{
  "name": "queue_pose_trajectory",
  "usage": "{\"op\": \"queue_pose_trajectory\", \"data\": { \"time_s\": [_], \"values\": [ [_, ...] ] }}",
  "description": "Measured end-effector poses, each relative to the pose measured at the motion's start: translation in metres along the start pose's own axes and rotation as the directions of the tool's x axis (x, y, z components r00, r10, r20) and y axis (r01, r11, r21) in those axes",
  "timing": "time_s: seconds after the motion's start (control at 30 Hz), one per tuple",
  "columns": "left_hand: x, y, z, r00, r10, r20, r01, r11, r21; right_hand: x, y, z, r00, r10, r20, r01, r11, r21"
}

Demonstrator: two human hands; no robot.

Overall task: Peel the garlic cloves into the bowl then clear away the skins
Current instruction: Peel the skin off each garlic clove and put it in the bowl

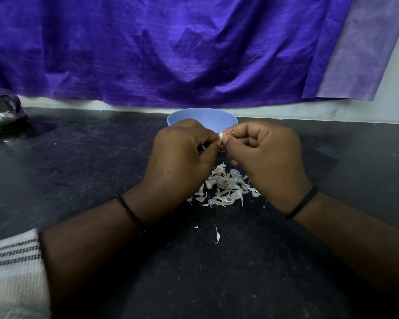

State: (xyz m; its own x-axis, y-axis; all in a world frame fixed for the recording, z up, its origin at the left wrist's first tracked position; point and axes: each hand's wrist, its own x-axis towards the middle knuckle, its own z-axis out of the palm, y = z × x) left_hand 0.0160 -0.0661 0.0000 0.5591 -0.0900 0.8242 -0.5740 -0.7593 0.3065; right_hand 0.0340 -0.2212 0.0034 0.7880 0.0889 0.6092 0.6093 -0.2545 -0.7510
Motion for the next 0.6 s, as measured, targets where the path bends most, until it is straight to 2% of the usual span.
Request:
{"op": "queue_pose_trajectory", "data": {
  "time_s": [0.2,0.43,0.6],
  "values": [
    [-0.0005,-0.0003,0.0017,1.0,0.026,-0.007,-0.026,0.999,0.038,-0.0011,0.0026,0.0023,0.999,-0.039,-0.03,0.037,0.996,-0.083],
    [-0.0011,-0.0008,0.0045,0.999,0.04,-0.036,-0.039,0.998,0.042,0.0007,0.0043,0.003,0.999,-0.015,-0.052,0.012,0.997,-0.071],
    [-0.0013,0.0004,0.0042,0.995,-0.094,-0.01,0.093,0.988,-0.121,0.0011,0.0046,0.0028,0.999,0.041,-0.03,-0.041,0.999,-0.008]
  ]
}}
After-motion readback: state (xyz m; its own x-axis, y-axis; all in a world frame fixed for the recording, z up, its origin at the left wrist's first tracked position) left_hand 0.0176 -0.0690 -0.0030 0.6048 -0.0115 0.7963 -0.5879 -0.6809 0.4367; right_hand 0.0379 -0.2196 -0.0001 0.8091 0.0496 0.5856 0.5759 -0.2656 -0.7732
